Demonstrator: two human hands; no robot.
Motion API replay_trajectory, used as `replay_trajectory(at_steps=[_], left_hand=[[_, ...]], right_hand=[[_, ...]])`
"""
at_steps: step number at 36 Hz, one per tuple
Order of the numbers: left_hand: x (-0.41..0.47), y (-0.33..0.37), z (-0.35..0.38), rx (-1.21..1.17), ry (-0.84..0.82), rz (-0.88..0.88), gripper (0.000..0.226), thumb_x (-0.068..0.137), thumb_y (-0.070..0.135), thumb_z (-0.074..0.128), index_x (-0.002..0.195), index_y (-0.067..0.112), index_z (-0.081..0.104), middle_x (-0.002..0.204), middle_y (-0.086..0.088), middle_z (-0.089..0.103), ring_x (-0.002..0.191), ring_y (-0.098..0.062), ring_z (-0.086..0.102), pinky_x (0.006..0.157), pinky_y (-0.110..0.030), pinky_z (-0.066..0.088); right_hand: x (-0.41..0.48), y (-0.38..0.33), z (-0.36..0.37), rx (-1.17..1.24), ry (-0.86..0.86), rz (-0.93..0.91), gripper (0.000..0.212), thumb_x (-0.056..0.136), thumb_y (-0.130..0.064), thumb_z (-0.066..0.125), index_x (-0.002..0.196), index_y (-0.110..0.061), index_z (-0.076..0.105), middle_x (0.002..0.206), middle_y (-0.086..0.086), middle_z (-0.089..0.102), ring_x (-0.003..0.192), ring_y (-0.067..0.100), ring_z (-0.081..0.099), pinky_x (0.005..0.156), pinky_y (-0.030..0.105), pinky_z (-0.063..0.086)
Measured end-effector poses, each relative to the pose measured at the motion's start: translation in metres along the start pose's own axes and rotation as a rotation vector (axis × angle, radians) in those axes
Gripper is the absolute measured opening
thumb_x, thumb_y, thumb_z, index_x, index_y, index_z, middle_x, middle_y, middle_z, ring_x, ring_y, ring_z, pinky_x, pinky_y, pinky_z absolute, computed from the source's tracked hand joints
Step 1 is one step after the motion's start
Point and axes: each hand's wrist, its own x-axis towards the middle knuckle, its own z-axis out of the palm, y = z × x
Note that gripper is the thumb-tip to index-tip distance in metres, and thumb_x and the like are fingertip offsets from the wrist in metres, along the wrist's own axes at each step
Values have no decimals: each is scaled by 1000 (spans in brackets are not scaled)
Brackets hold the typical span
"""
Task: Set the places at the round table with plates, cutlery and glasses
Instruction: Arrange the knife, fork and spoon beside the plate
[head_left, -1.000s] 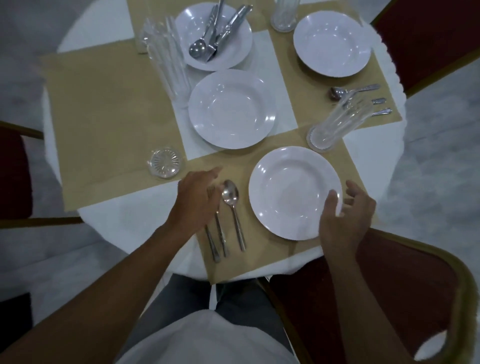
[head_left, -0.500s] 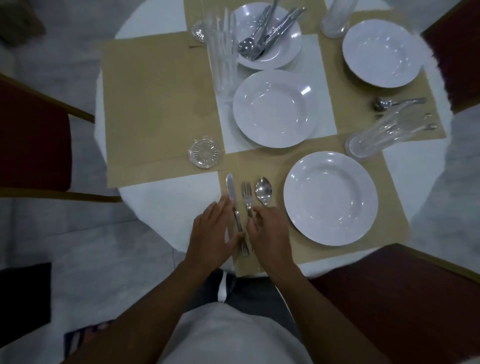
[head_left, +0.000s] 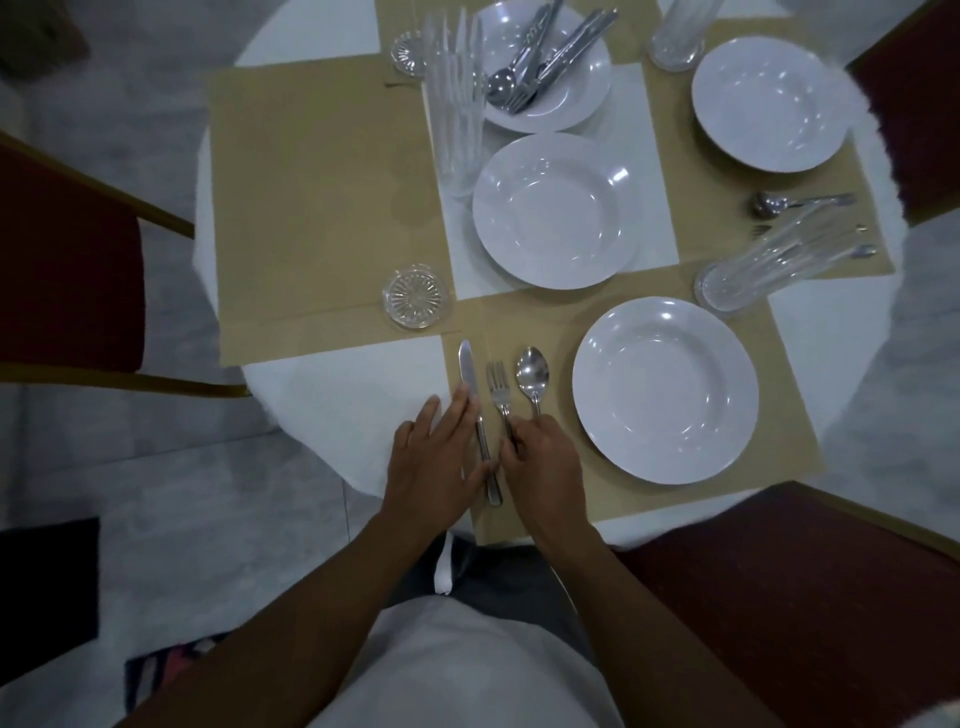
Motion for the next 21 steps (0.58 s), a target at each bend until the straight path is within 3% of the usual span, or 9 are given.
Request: replay_trajectory(at_steps=[7, 14, 21], left_hand=[[-1, 0, -1, 4, -28, -4, 82, 91, 69, 39, 156, 25, 17, 165, 5, 7, 149, -26, 15, 112, -44, 26], [0, 0, -4, -100, -15, -8, 86, 90, 67, 45, 157, 28, 8, 165, 9, 1, 150, -23, 12, 115, -45, 22], [-3, -7, -2, -132, 14, -8, 73, 98, 55, 41, 157, 26, 10, 165, 9, 2, 151, -18, 13, 117, -43, 23]], right_hand=[[1, 0, 0, -5, 27, 7, 14, 99, -17, 58, 105, -13, 70, 94, 3, 64, 83, 15, 60, 74, 31, 50], [-7, 8, -8, -40, 175, 36, 20, 100, -16, 57, 117, -10, 65, 105, 6, 64, 92, 19, 58, 79, 36, 53], [-12, 19, -3, -132, 90, -51, 23, 95, -8, 60, 117, -7, 63, 103, 12, 61, 86, 23, 57, 75, 37, 54]])
